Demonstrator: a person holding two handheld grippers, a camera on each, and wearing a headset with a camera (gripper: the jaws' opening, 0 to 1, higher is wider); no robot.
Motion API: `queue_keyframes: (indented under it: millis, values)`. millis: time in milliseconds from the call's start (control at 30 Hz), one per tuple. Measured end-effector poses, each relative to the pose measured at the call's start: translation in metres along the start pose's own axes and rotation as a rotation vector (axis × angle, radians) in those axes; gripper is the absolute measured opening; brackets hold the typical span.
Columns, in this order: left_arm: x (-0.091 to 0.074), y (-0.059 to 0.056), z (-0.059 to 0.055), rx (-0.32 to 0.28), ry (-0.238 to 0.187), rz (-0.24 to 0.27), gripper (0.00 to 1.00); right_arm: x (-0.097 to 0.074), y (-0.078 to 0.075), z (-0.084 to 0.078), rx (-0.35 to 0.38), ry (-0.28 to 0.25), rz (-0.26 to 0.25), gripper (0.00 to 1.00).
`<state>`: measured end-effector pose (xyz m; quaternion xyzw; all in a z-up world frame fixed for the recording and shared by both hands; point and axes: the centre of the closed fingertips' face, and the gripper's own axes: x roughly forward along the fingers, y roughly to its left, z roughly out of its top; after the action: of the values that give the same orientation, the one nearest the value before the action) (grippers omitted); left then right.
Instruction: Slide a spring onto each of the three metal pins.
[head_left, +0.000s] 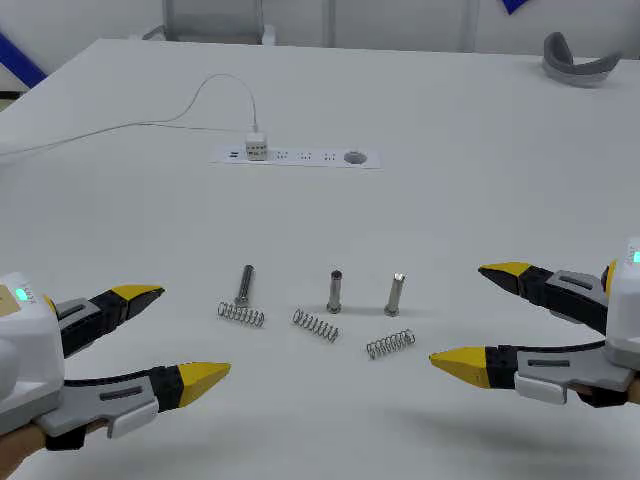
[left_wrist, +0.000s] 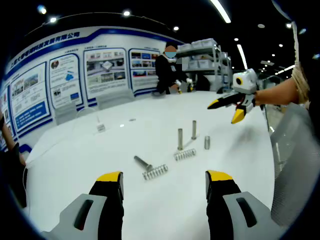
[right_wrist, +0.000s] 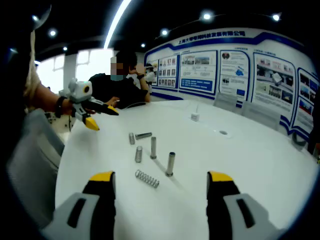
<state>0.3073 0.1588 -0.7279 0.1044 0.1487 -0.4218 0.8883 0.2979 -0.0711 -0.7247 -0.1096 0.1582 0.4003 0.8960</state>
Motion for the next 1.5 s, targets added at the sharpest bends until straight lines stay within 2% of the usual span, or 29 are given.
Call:
queue_keyframes:
  millis: [833,1000,1300,1500]
  values:
    - [-0.003,0.004,-0.004,-0.012,0.011,0.012,0.66,-0.003,0.003,0.002,0.008,-0.008,-0.022,0.77]
    - [-0.005,0.007,-0.005,-0.023,0.011,0.021,0.65,-0.005,0.003,0.001,0.009,-0.009,-0.025,0.77]
    - [-0.002,0.01,-0.001,-0.044,0.002,0.023,0.64,-0.006,0.0,0.0,0.018,-0.015,-0.035,0.77]
    - [0.005,0.016,0.006,-0.038,0.004,0.021,0.63,-0.006,0.0,0.001,0.02,-0.019,-0.039,0.77]
